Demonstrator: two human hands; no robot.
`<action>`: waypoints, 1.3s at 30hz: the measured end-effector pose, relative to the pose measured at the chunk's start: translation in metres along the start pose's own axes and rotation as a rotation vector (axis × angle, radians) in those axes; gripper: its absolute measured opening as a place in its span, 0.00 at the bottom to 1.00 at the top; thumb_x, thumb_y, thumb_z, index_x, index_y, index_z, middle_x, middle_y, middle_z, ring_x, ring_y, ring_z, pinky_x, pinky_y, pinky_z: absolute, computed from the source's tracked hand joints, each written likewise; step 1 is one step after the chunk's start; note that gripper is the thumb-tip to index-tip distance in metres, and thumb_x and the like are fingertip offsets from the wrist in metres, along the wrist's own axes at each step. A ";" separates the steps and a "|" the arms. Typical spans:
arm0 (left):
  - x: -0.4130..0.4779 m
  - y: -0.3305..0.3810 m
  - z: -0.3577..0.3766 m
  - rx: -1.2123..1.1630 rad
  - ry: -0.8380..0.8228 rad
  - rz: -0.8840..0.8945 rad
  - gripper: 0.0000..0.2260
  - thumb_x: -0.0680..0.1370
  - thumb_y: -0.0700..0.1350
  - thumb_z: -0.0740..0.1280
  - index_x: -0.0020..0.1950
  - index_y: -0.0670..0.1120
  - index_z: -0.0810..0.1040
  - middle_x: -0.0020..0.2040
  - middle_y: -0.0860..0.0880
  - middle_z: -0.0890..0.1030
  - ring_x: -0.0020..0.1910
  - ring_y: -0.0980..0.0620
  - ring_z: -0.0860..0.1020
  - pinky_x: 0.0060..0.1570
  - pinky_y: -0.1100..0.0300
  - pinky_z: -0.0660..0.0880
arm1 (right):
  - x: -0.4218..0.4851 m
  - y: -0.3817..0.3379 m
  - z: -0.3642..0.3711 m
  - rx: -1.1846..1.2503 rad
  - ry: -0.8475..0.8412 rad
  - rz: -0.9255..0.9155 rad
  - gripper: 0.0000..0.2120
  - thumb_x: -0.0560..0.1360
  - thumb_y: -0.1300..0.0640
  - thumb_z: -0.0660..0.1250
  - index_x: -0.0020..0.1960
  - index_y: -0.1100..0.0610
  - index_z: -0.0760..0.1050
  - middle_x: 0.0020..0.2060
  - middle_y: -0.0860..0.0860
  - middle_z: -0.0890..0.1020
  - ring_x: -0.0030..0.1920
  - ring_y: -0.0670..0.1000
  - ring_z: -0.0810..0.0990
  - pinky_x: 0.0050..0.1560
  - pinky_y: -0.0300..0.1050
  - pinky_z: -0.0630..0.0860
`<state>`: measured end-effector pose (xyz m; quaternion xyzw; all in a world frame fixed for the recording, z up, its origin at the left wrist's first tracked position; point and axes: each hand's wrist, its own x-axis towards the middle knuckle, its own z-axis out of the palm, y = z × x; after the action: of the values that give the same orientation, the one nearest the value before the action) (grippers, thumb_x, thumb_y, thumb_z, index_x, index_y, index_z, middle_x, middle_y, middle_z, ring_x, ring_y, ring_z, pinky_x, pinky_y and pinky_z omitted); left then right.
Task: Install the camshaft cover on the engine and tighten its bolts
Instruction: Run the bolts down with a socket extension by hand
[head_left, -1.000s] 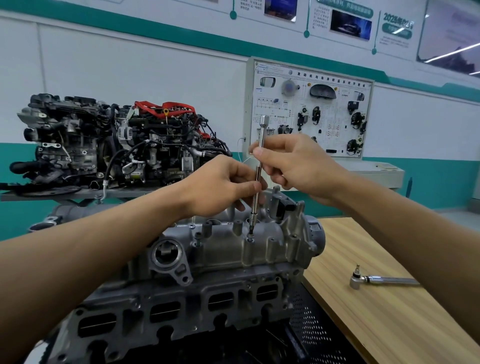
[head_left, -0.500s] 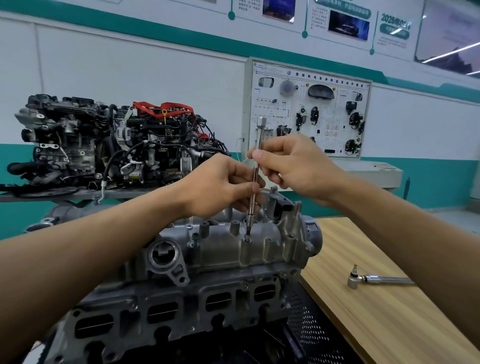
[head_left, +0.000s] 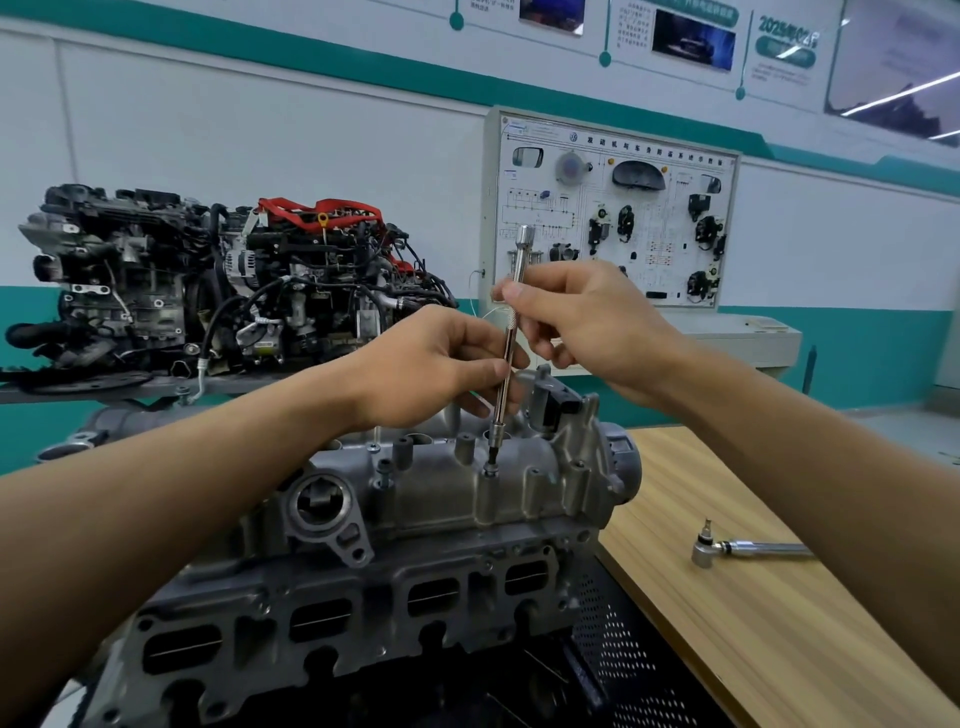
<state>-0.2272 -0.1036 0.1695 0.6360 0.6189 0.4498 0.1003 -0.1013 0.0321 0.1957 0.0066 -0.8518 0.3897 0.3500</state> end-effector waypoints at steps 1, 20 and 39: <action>0.000 0.000 0.000 -0.021 -0.009 -0.007 0.08 0.82 0.37 0.63 0.51 0.41 0.82 0.44 0.44 0.87 0.45 0.46 0.85 0.45 0.55 0.82 | 0.000 0.000 0.000 -0.017 0.008 -0.011 0.17 0.80 0.52 0.66 0.45 0.67 0.79 0.28 0.51 0.74 0.29 0.47 0.71 0.29 0.37 0.68; 0.000 0.004 0.001 0.097 0.049 0.024 0.21 0.70 0.54 0.74 0.51 0.38 0.81 0.43 0.36 0.85 0.42 0.37 0.84 0.50 0.38 0.81 | -0.002 0.001 0.006 -0.052 0.164 -0.047 0.19 0.73 0.50 0.75 0.29 0.56 0.73 0.23 0.47 0.70 0.26 0.47 0.66 0.32 0.46 0.67; 0.000 0.002 -0.001 0.107 0.066 0.003 0.20 0.69 0.50 0.74 0.46 0.32 0.82 0.38 0.39 0.86 0.39 0.35 0.84 0.43 0.43 0.83 | -0.003 -0.002 0.034 -0.119 0.357 -0.102 0.20 0.71 0.50 0.76 0.27 0.55 0.70 0.17 0.41 0.68 0.21 0.41 0.66 0.26 0.33 0.65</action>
<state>-0.2266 -0.1046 0.1710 0.6261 0.6442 0.4369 0.0449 -0.1185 0.0071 0.1801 -0.0400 -0.7964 0.3153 0.5145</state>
